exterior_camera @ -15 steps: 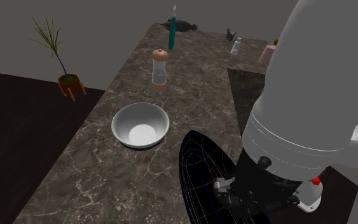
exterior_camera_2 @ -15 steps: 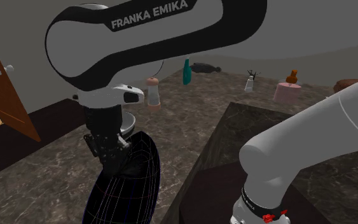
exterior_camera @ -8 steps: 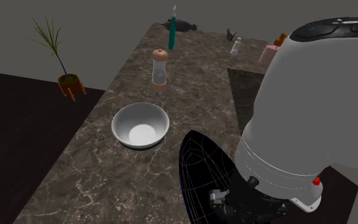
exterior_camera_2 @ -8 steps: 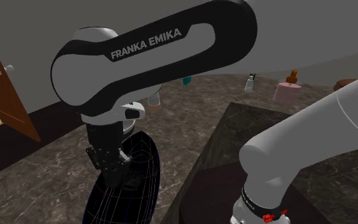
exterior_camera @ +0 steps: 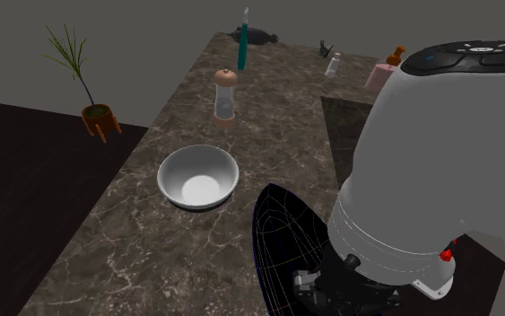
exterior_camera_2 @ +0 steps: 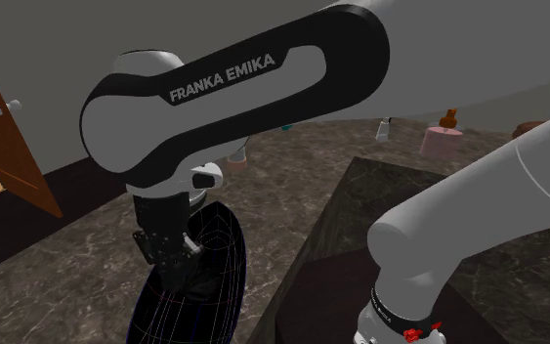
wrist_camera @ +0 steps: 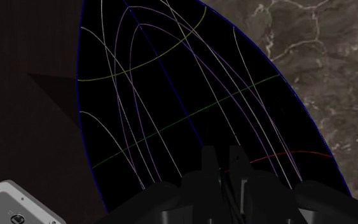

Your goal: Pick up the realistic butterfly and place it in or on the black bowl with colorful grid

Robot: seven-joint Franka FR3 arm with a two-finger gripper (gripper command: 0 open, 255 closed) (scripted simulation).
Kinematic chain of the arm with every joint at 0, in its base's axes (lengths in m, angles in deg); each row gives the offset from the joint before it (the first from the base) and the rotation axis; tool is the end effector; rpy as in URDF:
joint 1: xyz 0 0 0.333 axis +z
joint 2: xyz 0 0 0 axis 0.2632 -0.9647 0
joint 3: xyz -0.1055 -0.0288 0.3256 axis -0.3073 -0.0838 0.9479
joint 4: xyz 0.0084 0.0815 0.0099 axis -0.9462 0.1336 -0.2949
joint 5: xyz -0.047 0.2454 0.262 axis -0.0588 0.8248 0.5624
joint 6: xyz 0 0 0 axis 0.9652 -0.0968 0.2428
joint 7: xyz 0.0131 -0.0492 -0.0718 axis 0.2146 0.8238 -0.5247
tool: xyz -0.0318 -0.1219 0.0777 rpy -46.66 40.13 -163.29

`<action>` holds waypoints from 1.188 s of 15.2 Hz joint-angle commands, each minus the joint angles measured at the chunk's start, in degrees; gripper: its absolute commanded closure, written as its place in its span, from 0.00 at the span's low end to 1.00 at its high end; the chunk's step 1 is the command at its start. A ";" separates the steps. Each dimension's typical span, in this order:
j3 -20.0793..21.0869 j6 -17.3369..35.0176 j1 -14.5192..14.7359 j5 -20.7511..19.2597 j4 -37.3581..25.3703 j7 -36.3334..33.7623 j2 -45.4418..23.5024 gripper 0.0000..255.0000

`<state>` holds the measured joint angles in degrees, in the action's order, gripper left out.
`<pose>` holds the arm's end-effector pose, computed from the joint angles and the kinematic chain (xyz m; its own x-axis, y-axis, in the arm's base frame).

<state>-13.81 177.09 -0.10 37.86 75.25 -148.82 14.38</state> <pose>0.0540 0.4080 0.4269 0.7000 -0.6832 -0.2080 -0.6837 -0.7252 0.0810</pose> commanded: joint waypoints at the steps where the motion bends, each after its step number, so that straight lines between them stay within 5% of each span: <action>1: 0.00 0.01 0.00 0.00 0.00 0.00 0.00 0.00; 6: 0.00 0.01 0.00 0.00 0.00 0.00 0.00 0.00; 10: -4.72 -7.16 0.02 -2.55 -4.83 -0.56 1.56 0.00; 18: -4.72 -7.16 0.01 -2.55 -4.83 -0.56 1.56 0.00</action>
